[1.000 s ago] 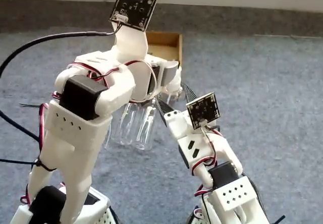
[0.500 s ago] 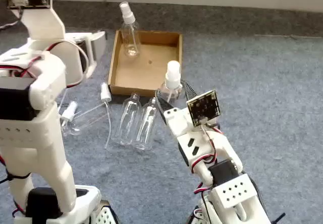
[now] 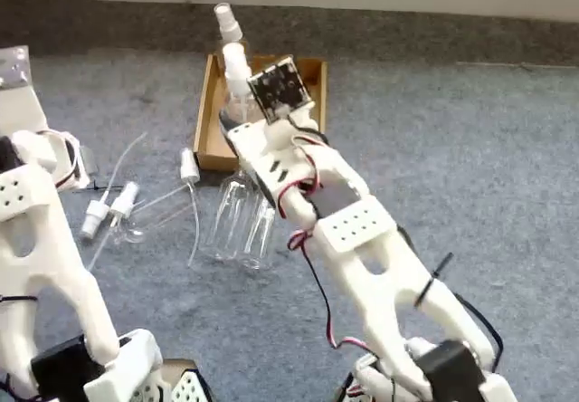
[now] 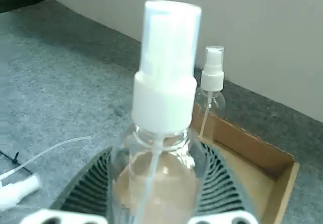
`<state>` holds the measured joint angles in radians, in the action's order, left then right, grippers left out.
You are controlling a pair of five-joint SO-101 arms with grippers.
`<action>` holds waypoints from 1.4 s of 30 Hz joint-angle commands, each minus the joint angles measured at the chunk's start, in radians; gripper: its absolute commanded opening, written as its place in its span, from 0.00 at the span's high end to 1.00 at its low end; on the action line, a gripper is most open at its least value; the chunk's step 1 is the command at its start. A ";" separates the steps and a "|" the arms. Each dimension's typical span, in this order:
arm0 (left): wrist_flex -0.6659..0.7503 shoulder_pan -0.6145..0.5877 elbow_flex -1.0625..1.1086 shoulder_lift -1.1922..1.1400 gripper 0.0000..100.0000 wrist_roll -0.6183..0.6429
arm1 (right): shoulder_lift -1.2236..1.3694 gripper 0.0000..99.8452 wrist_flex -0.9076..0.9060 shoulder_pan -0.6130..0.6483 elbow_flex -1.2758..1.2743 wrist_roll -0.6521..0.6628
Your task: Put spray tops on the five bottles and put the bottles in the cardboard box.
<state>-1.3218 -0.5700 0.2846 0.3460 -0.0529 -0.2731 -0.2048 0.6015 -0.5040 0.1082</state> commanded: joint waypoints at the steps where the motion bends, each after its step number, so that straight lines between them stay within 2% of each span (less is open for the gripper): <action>1: 0.210 -0.064 0.252 0.013 0.79 -0.049 | 0.211 1.00 0.024 0.001 0.289 -0.003; 7: 0.341 -0.067 0.440 0.016 0.79 -0.049 | 0.447 1.00 0.074 0.018 0.518 -0.009; 12: 0.382 -0.065 0.507 0.019 0.79 -0.034 | 0.542 1.00 0.512 -0.002 0.430 -0.011; 15: 0.397 -0.065 0.535 0.019 0.79 0.003 | 0.605 1.00 0.667 -0.002 0.369 -0.011; 20: 0.413 -0.068 0.547 0.019 0.79 0.012 | 0.720 1.00 0.750 -0.016 0.352 -0.011; 23: 0.419 -0.074 0.556 0.021 0.79 0.083 | 0.785 1.00 0.788 -0.021 0.354 -0.011; 26: 0.457 -0.074 0.576 0.021 0.79 0.097 | 0.828 1.00 0.835 -0.022 0.371 -0.011; 42: 0.473 -0.068 0.588 0.021 0.79 0.097 | 0.989 0.99 0.831 -0.059 0.542 -0.006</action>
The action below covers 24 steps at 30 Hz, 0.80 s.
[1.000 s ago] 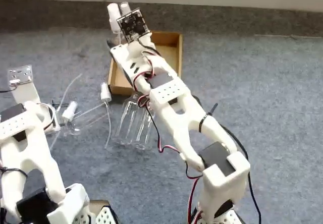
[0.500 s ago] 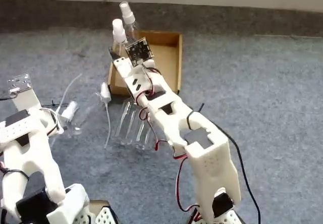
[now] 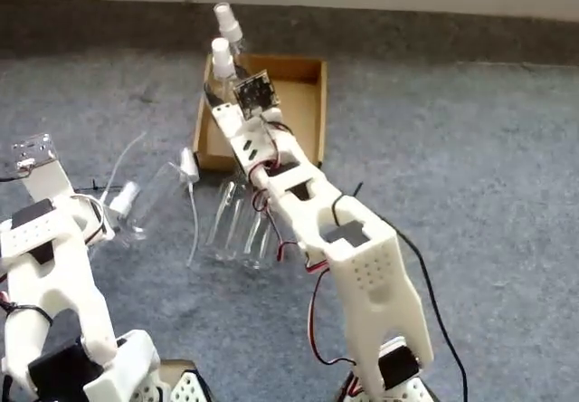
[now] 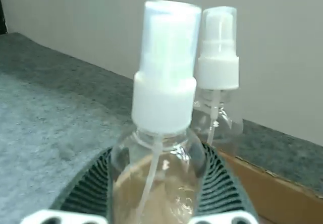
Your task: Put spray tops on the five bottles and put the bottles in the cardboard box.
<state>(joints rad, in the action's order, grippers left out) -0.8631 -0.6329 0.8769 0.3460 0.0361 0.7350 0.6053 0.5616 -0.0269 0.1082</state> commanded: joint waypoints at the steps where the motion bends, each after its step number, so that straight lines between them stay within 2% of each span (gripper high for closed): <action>1: 0.014 -0.005 -0.004 0.021 0.79 0.008 | -0.019 0.99 0.021 -0.018 0.065 -0.006; 9: 0.011 -0.005 -0.004 0.021 0.79 0.008 | -0.018 0.99 -0.051 -0.018 0.065 -0.009; 24: 0.012 -0.005 -0.004 0.021 0.79 0.008 | -0.018 0.99 -0.048 -0.005 0.067 -0.011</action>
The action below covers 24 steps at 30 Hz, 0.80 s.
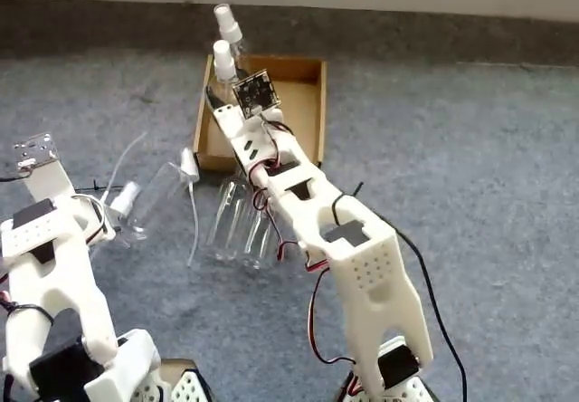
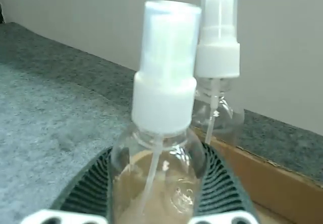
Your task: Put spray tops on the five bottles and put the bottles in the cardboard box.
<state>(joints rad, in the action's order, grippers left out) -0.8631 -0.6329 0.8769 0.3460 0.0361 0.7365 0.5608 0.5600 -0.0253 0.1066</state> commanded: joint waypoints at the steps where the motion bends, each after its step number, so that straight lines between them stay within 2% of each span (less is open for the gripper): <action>1: 0.012 -0.005 -0.004 0.021 0.79 0.008 | -0.019 0.97 -0.004 -0.004 0.065 -0.009; 7: 0.012 -0.005 -0.004 0.021 0.79 0.008 | -0.019 0.82 -0.008 -0.005 0.065 -0.009; 24: 0.014 -0.004 -0.004 0.021 0.79 0.008 | -0.028 0.82 -0.010 -0.004 0.065 -0.009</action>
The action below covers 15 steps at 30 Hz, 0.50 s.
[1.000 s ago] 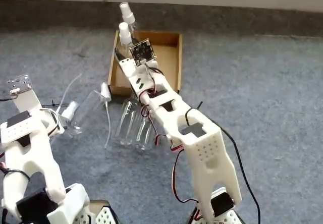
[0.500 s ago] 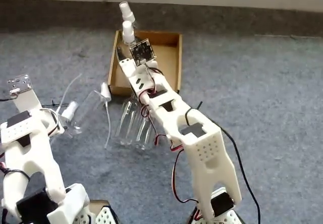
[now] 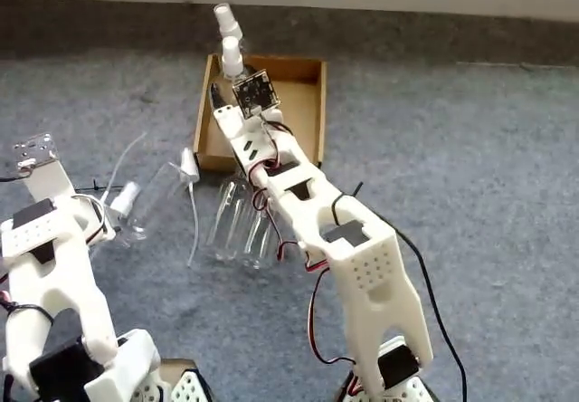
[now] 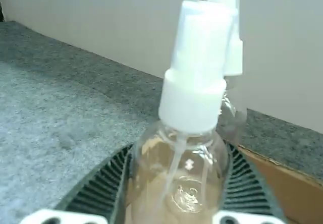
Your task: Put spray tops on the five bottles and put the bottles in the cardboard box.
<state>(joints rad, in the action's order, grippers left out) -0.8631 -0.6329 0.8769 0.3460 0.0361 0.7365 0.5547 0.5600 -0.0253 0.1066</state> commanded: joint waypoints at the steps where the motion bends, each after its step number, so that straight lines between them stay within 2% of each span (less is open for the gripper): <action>1: 0.014 -0.004 -0.004 0.021 0.79 0.008 | -0.028 0.82 -0.004 -0.004 0.065 -0.009; 12: 0.014 -0.004 -0.004 0.021 0.79 0.008 | -0.028 0.81 -0.004 -0.002 0.065 -0.005; 15: 0.014 -0.004 -0.004 0.021 0.79 0.008 | -0.028 0.75 -0.004 -0.002 0.065 -0.005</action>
<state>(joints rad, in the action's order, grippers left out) -0.8631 -0.6329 0.8769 0.3460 0.0361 0.7365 0.5547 0.5600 -0.0253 0.1066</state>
